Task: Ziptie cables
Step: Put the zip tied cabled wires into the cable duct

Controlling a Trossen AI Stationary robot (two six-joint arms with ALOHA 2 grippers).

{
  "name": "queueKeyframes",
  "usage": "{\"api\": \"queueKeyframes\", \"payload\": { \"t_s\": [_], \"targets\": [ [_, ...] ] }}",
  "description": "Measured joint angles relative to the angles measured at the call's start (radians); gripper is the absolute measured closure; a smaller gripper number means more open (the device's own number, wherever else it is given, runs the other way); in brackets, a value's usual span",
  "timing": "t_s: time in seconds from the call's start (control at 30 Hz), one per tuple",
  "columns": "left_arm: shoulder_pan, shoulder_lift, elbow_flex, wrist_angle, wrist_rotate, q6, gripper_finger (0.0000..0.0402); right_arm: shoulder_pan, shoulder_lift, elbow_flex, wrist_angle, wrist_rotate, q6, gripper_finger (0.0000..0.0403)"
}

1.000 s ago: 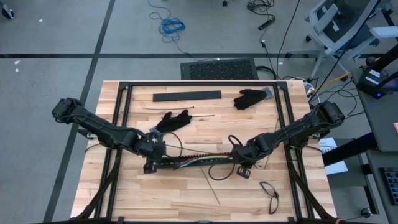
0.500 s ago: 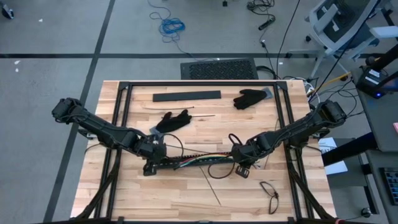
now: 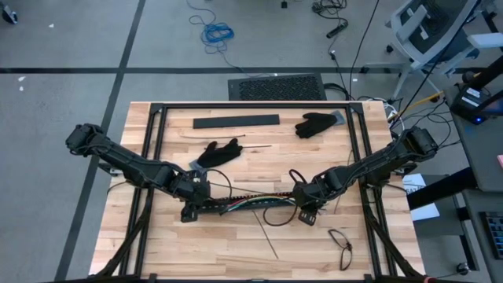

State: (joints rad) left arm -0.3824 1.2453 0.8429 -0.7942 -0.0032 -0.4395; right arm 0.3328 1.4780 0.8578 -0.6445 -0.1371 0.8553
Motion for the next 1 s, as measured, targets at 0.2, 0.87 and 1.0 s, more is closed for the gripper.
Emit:
{"api": "queueKeyframes", "payload": {
  "t_s": [0.2,0.87,1.0],
  "targets": [
    [0.0,0.0,0.0,-0.001,0.037,-0.001,0.0225,-0.013,0.0,0.001,-0.107,0.003,-0.012,0.0215],
    [-0.014,0.044,0.133,0.075,0.006,0.056,0.0223,-0.091,-0.142,0.001,-0.398,0.248,-0.116,0.0187],
    [-0.011,0.128,0.129,0.189,-0.007,0.053,0.0223,-0.096,-0.171,0.001,-0.453,0.269,-0.11,0.0187]
  ]
}}
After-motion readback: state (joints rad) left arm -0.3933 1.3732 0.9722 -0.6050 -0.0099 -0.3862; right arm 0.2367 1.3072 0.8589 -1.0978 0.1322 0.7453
